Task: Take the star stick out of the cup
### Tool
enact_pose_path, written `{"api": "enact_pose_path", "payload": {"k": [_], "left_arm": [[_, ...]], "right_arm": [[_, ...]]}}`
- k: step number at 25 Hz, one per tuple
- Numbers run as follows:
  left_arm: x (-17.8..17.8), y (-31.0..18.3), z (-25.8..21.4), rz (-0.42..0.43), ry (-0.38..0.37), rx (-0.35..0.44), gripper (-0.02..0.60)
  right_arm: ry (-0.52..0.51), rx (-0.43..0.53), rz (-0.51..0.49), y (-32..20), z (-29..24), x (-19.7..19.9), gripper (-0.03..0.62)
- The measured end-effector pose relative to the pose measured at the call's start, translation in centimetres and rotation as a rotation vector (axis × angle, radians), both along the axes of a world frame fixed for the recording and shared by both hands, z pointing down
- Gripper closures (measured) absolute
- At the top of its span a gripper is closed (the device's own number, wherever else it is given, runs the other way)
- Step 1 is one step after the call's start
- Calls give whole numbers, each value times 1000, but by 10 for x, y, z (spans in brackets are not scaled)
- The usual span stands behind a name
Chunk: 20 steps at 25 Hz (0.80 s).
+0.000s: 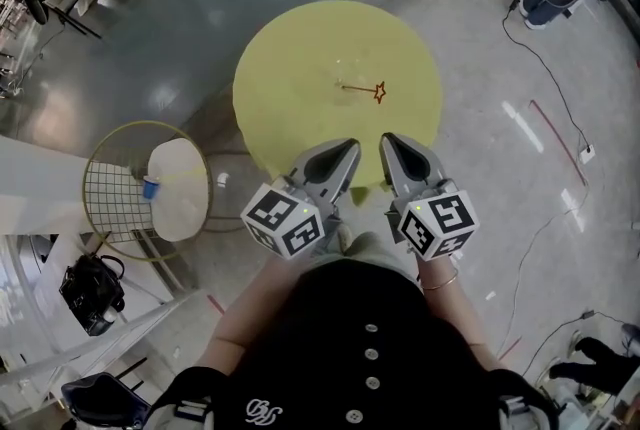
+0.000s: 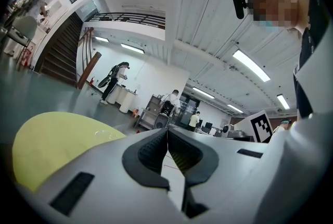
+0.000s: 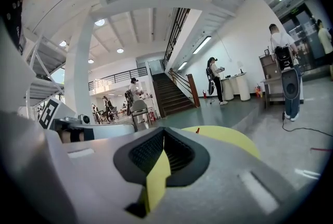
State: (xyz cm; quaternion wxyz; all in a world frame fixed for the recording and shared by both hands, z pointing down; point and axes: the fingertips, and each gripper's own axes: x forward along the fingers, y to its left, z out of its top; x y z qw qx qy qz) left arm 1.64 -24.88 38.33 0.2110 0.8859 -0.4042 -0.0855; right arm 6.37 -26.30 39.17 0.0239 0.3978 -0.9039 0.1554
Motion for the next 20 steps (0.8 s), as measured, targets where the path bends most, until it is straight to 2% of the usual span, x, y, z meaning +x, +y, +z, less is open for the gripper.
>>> {"api": "enact_pose_path", "payload": {"k": [11, 20], "left_arm": [[-9, -11, 2, 28, 12, -22, 569], [-19, -23, 23, 45, 34, -86, 569]], "right_arm": [[16, -37, 55, -8, 7, -3, 589], [29, -88, 92, -25, 25, -11, 585]]}}
